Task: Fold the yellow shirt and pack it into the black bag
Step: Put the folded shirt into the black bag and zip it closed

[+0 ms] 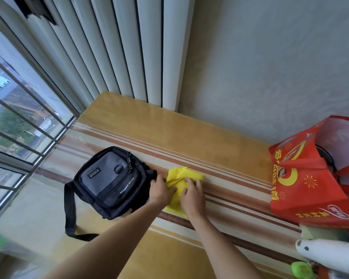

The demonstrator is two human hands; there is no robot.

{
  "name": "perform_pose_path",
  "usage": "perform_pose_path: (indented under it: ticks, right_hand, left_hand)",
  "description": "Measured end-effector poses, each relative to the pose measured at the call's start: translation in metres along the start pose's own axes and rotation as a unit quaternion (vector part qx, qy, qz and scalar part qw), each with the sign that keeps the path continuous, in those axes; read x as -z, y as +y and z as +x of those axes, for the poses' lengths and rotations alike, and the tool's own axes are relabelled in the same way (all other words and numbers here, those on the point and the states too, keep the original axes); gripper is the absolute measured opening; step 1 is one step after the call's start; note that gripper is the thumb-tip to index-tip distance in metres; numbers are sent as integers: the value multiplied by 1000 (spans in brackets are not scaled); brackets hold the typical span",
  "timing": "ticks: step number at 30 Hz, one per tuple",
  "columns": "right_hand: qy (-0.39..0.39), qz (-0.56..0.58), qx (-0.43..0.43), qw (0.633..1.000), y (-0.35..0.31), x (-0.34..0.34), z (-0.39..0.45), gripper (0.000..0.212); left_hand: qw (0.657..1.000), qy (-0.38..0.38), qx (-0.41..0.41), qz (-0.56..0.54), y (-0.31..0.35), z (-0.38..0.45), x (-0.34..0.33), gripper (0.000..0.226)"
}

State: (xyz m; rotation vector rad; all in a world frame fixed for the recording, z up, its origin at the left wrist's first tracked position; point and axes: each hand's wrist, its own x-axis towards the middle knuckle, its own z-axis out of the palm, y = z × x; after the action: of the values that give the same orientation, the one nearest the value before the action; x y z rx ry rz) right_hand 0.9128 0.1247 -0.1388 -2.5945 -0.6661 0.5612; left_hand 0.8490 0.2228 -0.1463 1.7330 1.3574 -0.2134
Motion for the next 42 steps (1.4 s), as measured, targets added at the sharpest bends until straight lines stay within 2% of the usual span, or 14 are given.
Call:
perform_pose_path:
  ticks: [3,7,10,12,15,18,21,23,26,28,30,34,39,42]
  right_hand:
    - [1,8,13,1000,4,-4,2,31]
    - [-13,54,-2,998,6,6,6,23]
    - [-58,138,-69,986,8,23,14,23]
    - [-97,207,-113,967,3,36,16,34]
    - [-172,363,-190,896,-14,43,25,57]
    - [-243,438,-262,825,-22,30,39,91]
    - [-220,391,-261,854,-17,10,35,86]
    - [-190,366,-269,870,-13,-1,25,90]
    - [-152,312,-290,892,-12,-8,20,66]
    - [-137,288,-290,902,-18,-4,21,55]
    - [-134,294,-274,906,-21,0,22,49]
    - [-215,391,-234,863,-28,13,18,53]
    - [-382,394,-186,815,-50,14,5,61]
    - [-368,400,-199,815,-65,-6,-7,53]
  left_hand:
    - [995,-44,89,-6,11,-2,0,53]
    - [974,-178,102,-101,14,-8,8,20]
    - [961,-208,64,-167,12,-13,11,31]
    - [970,-159,-3,-183,18,-18,15,32]
    - [986,-24,-167,13,23,-22,24,34]
    - [954,-64,-272,110,12,-26,35,45]
    - [949,-160,-259,85,-1,-31,58,42]
    - [951,-122,-275,72,-15,-27,73,38]
    - [910,45,-322,258,-48,-18,92,42]
    - [870,38,-273,409,-71,-18,101,85]
    - [862,11,-217,459,-84,-19,106,86]
    - [956,48,-170,233,-81,-19,130,13]
    - [992,57,-115,-9,-72,-20,154,11]
    - [987,28,-84,-134,-66,-22,156,16]
